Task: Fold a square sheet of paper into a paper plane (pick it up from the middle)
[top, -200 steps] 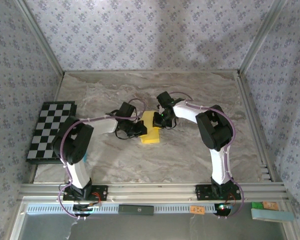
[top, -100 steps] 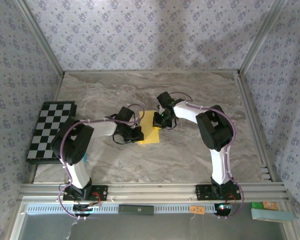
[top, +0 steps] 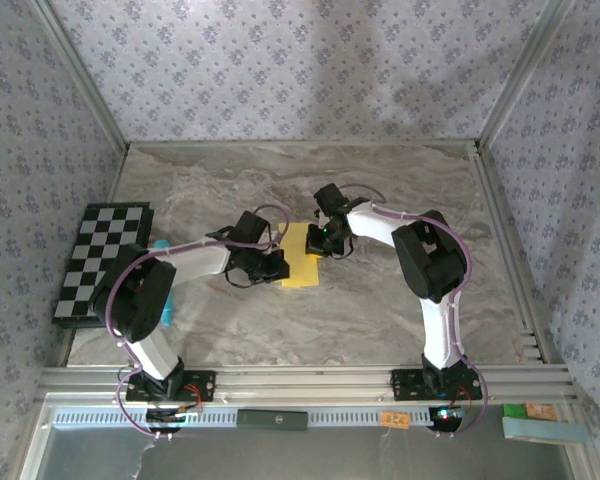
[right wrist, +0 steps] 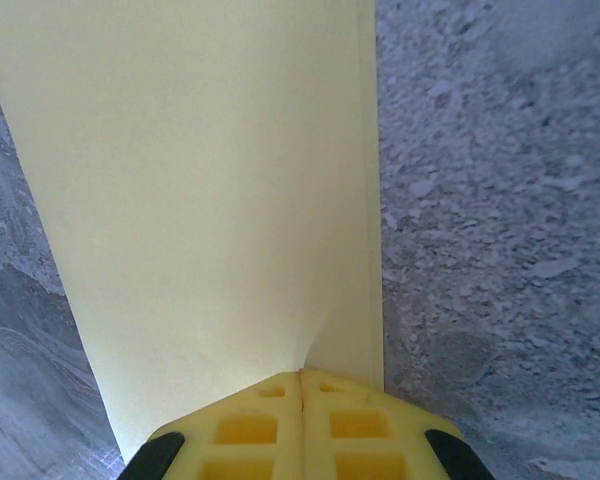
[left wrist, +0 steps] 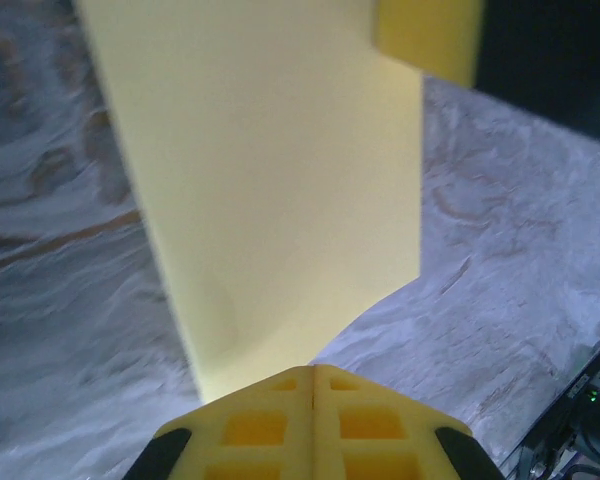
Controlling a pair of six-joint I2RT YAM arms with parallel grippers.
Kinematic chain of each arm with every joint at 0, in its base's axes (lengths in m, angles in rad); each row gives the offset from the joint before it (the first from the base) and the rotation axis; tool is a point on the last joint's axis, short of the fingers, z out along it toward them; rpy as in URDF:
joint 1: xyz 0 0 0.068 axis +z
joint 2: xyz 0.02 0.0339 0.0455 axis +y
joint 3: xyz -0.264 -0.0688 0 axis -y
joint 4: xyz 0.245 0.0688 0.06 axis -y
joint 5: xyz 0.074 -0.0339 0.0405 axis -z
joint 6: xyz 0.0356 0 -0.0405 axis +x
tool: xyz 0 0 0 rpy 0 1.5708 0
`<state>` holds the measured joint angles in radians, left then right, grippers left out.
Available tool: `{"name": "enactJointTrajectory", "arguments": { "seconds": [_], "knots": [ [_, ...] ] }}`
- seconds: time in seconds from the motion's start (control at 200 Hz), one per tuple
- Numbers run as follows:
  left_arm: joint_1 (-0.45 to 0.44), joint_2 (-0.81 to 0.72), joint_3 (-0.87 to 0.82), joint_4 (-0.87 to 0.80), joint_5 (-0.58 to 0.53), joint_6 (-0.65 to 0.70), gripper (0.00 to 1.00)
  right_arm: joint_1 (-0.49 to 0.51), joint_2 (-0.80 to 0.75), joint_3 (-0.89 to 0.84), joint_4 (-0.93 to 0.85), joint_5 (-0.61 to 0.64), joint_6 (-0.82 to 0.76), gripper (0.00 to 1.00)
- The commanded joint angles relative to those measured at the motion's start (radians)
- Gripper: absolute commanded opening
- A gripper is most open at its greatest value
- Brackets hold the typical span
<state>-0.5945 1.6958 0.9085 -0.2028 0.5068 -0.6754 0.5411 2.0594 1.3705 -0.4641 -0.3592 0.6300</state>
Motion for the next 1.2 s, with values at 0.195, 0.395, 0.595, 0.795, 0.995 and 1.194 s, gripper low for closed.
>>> {"name": "enactJointTrajectory", "arguments": {
  "seconds": [0.195,0.395,0.595,0.795,0.995,1.194],
  "knots": [
    [-0.026,0.103,0.023,-0.054,-0.032,0.001,0.04,-0.032,0.113,-0.079,-0.114,0.204,0.015,0.04],
    [-0.011,0.063,-0.060,-0.109,-0.067,0.032,0.04,-0.035,0.109,-0.083,-0.108,0.198,0.017,0.04],
    [0.031,-0.048,-0.070,-0.112,-0.034,0.038,0.05,-0.038,0.089,-0.081,-0.087,0.169,0.021,0.04],
    [0.041,-0.110,0.006,-0.010,-0.034,-0.042,0.12,-0.036,0.016,-0.059,-0.019,0.069,0.050,0.06],
    [0.045,-0.020,0.083,0.085,-0.060,-0.119,0.22,-0.038,-0.074,-0.012,0.048,-0.023,0.073,0.15],
    [0.047,0.095,0.186,0.122,-0.076,-0.134,0.22,-0.063,-0.177,-0.058,0.073,-0.023,0.071,0.26]
  ]
}}
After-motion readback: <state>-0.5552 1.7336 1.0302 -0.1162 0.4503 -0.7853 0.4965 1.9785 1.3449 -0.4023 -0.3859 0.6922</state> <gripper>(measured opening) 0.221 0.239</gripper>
